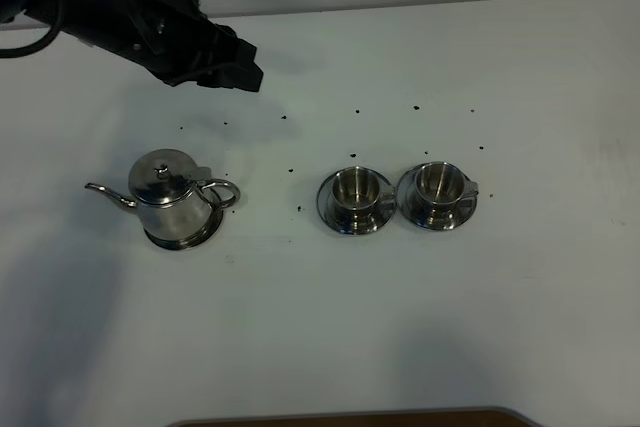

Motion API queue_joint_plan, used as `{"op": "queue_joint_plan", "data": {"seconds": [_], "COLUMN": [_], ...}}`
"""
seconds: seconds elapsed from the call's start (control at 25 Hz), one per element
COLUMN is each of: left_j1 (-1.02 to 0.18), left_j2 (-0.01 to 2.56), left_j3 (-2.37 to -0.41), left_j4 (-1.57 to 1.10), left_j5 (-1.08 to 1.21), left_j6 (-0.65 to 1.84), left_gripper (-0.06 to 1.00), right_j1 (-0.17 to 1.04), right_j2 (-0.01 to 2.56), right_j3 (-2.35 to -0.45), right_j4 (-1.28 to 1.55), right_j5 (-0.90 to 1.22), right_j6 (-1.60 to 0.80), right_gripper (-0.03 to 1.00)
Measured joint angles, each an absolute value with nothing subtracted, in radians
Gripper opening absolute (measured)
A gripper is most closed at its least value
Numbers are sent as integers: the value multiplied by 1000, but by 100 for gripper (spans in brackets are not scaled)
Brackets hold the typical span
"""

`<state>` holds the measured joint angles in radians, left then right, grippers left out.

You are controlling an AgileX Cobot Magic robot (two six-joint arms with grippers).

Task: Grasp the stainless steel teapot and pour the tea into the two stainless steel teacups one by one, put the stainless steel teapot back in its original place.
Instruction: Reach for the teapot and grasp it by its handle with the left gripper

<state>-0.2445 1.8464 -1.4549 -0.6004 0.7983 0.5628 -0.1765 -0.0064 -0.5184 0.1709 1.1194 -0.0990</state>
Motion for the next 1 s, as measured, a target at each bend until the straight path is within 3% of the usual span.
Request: {"op": "queue_joint_plan", "data": {"seconds": [0.24, 0.52, 1.0], "left_j1": [-394, -532, -557], "left_j2": [1863, 1932, 2074], "left_j3": [-1459, -1604, -1825], "left_j4": [-588, -311, 50], "left_j5": [777, 817, 1059], "left_j6": [521, 221, -85], "left_gripper": [39, 39, 38], "right_j1": [-176, -176, -176], "right_j2": [-6, -6, -6], "right_j3": [-518, -518, -518], "right_j4": [171, 171, 172], "right_j5": [1119, 1119, 1119], "right_j6": [-99, -99, -99], "right_gripper": [39, 39, 39]}}
